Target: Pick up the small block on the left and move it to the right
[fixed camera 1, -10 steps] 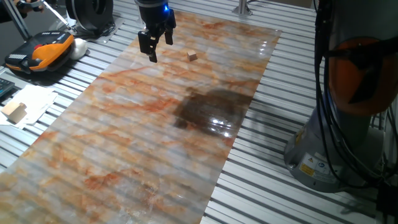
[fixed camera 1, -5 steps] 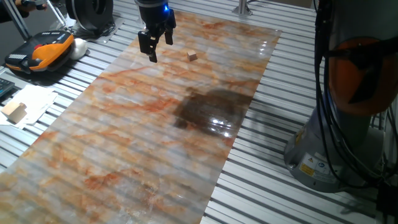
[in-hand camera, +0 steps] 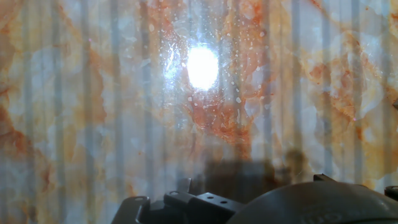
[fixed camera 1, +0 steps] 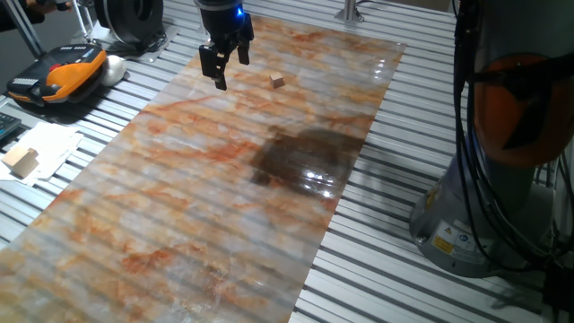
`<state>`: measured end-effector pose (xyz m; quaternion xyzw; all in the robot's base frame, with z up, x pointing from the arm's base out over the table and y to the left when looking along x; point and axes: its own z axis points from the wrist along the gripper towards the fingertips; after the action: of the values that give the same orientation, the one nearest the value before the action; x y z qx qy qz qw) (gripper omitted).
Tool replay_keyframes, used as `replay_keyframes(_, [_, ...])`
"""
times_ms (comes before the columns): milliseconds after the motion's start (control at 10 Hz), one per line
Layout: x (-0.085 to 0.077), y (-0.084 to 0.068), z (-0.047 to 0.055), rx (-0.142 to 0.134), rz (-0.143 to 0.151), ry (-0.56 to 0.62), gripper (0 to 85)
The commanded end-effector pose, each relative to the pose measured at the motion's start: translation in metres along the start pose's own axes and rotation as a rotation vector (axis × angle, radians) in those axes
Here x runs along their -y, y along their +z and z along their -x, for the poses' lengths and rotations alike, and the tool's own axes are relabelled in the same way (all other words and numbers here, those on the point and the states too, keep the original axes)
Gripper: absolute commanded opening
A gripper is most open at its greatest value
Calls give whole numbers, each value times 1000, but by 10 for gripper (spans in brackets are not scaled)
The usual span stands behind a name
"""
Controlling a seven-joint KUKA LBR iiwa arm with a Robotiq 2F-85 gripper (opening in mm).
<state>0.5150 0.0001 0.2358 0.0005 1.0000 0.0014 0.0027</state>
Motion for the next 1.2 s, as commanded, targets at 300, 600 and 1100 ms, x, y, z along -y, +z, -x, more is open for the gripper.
replay_keyframes(300, [0,-4,2,54,14,42,0])
replay_keyframes(600, [1,-3,1,59,14,41,0])
replay_keyframes(1100, [0,-2,2,59,13,39,0])
